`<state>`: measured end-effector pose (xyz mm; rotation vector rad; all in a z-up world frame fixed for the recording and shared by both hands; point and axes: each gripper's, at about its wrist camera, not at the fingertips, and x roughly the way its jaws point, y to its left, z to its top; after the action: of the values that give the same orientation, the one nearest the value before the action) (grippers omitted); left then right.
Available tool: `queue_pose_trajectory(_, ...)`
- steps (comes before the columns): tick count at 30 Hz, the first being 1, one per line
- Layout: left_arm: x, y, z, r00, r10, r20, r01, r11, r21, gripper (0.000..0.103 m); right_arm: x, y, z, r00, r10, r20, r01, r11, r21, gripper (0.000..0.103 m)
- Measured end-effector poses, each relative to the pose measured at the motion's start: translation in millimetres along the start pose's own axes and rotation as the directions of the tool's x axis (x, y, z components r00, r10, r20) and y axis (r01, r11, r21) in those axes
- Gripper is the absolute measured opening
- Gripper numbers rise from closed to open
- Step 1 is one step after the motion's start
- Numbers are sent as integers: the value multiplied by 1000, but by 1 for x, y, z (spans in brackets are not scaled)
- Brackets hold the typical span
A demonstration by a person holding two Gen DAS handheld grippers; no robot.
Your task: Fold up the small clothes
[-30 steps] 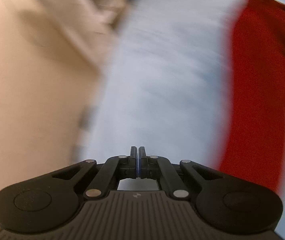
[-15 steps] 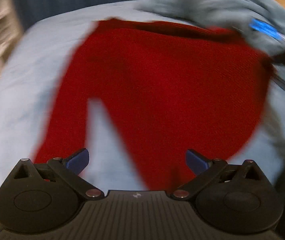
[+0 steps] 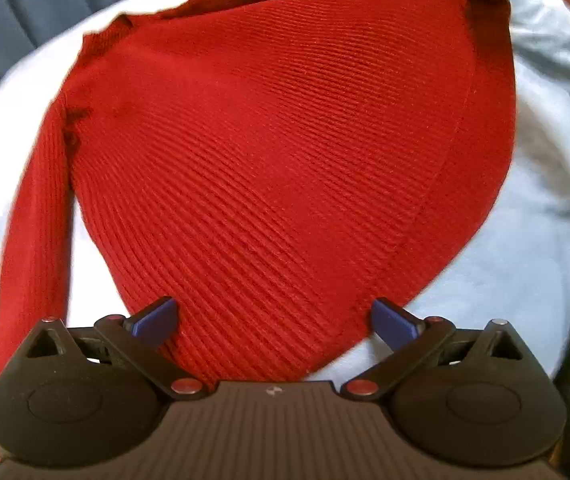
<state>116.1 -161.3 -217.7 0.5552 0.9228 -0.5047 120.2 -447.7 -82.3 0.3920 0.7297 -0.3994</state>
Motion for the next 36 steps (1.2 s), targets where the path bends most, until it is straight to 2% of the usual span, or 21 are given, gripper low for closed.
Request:
queue_pose_trajectory(1, 7, -7, -3, 999, 40, -18, -39, 999, 34, 103, 0, 0, 0, 1000, 5, 2, -5, 1000, 0, 14)
queue_pose_trajectory(2, 13, -7, -6, 999, 37, -26, -36, 998, 47, 103, 0, 0, 1, 1000, 8, 3, -8, 1000, 0, 14)
queue_pose_trajectory(5, 11, 7, -8, 999, 12, -30, -13, 1000, -25, 102, 0, -5, 0, 1000, 18, -3, -18, 1000, -6, 14)
queue_pose_trajectory(7, 1, 29, -11, 997, 79, -6, -79, 988, -132, 96, 1, -8, -1, 1000, 21, -10, -21, 1000, -3, 14)
queue_pose_trajectory(9, -8, 57, -10, 991, 135, 0, -130, 955, -267, 96, 4, -11, -4, 1000, 22, -22, -22, 1000, 8, 14)
queue_pose_trajectory(12, -15, 106, -19, 982, 183, -40, -181, 879, -442, 96, 6, -10, -12, 999, 30, -37, -30, 1000, 2, 14)
queue_pose_trajectory(14, -14, 125, -28, 973, 217, -76, -227, 848, -480, 97, 9, -9, -19, 998, 38, -53, -38, 999, -4, 14)
queue_pose_trajectory(17, -15, 137, -43, 974, 203, -104, -227, 812, -538, 98, 17, -9, -26, 994, 49, -101, -49, 999, 5, 15)
queue_pose_trajectory(19, -9, 139, -41, 973, 189, -131, -230, 797, -559, 100, 24, -11, -28, 989, 58, -137, -55, 998, 24, 15)
queue_pose_trajectory(22, 0, 134, -37, 978, 128, -162, -199, 798, -568, 101, 38, -22, -28, 978, 82, -191, -62, 992, 107, 17)
queue_pose_trajectory(24, 1, 132, -44, 980, 96, -177, -182, 799, -573, 101, 49, -35, -27, 965, 129, -228, -85, 977, 193, 24)
queue_pose_trajectory(27, -3, 140, -41, 979, 92, -182, -181, 798, -575, 101, 59, -49, -29, 951, 172, -257, -103, 959, 263, 31)
queue_pose_trajectory(28, -6, 142, -40, 979, 91, -182, -181, 798, -575, 101, 60, -49, -31, 950, 174, -259, -106, 961, 254, 31)
queue_pose_trajectory(30, -8, 144, -38, 979, 96, -179, -184, 796, -576, 101, 60, -42, -37, 955, 155, -252, -114, 978, 172, 42)
queue_pose_trajectory(33, -9, 145, -38, 980, 91, -177, -179, 791, -585, 101, 58, -29, -54, 961, 115, -252, -107, 993, 44, 49)
queue_pose_trajectory(36, -4, 145, -30, 982, 64, -180, -157, 804, -573, 101, 57, -22, -72, 959, 120, -258, -125, 992, -1, 57)
